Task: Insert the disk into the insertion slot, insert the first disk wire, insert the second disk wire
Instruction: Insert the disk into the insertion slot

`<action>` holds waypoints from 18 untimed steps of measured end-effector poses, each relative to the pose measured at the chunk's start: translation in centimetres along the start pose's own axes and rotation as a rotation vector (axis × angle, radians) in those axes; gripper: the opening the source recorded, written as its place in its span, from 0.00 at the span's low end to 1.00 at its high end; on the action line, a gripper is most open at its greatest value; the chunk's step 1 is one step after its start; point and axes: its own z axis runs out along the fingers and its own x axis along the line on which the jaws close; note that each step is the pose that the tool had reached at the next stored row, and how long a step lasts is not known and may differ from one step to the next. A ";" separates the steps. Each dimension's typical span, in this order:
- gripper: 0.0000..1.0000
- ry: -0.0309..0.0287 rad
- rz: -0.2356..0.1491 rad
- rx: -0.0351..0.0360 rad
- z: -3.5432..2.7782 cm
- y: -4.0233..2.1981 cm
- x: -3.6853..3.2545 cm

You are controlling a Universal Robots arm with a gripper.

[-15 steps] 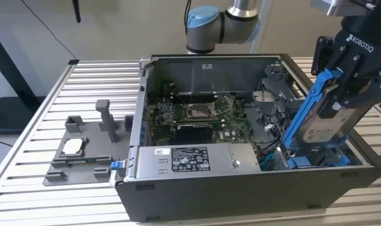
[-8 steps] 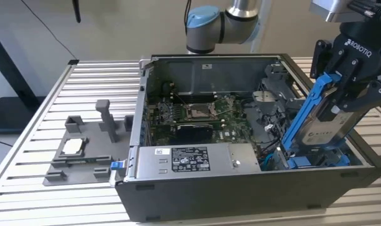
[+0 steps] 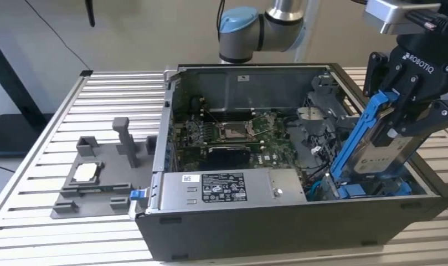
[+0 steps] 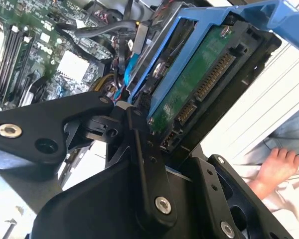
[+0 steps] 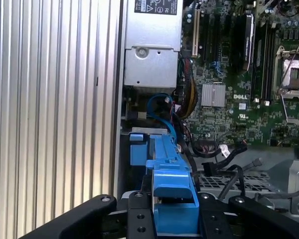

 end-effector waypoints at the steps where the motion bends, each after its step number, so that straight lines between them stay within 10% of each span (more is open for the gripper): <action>1: 0.33 -0.0002 0.000 0.0003 0.09 -0.01 0.00; 18: 0.33 0.0002 0.000 0.0074 2.10 -0.20 0.02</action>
